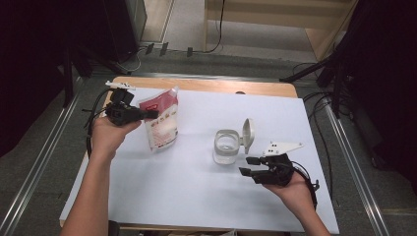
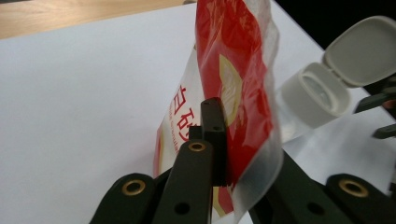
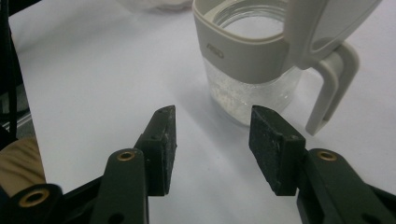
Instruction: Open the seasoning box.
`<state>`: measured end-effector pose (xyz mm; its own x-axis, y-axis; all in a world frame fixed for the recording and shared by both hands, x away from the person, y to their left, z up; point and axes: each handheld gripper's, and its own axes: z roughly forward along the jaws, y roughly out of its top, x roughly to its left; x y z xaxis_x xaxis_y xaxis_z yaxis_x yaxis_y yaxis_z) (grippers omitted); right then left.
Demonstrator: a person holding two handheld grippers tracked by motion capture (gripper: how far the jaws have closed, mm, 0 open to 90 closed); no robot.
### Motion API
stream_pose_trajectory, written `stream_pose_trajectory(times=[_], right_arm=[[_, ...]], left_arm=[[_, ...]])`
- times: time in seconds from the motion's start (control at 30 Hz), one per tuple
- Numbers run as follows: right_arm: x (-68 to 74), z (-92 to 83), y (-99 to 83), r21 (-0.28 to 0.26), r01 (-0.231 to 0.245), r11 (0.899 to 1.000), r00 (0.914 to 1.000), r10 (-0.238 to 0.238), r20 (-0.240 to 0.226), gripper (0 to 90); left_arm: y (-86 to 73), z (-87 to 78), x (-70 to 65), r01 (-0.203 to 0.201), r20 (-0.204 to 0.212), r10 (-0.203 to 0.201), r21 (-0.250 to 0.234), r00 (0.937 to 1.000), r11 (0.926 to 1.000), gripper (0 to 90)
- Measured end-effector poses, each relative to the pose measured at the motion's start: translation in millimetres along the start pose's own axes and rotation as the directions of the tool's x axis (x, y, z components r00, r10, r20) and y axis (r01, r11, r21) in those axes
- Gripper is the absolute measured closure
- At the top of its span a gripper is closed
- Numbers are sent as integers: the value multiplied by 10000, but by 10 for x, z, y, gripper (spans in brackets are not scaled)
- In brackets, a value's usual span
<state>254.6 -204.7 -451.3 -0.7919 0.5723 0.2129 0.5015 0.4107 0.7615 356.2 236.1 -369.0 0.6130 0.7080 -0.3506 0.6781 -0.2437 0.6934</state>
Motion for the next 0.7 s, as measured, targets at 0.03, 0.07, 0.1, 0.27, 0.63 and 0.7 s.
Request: stream_pose_trajectory(times=[0.03, 0.07, 0.1, 0.27, 0.63, 0.7], right_arm=[[7, 6, 0, 68, 5, 10000, 10000, -5, -49, 527], [24, 16, 3, 94, 31, 10000, 9999, -30, -155, 530], [38, 22, 8, 73, 132, 9999, 9997, -130, -214, 531], [146, 55, 53, 18, 347, 9994, 9983, -346, -461, 532], [348, 184, 177, 7, 664, 9978, 9940, -660, -877, 542], [388, 212, 204, 76, 744, 9972, 9929, -734, -938, 542]], left_arm=[[10, -27, -15, 10, 149, -8, -106, 9999, 9999, 900], [21, -45, -37, 61, 237, -56, -216, 9997, 9997, 900], [36, -69, -59, -1, 244, 7, -242, 9997, 9997, 900], [109, -159, -191, -409, 94, 412, -231, 9991, 9989, 900], [196, -218, -403, -968, 480, 962, 91, 9942, 9953, 900], [210, -225, -441, -1115, 544, 1107, 119, 9924, 9937, 900]])
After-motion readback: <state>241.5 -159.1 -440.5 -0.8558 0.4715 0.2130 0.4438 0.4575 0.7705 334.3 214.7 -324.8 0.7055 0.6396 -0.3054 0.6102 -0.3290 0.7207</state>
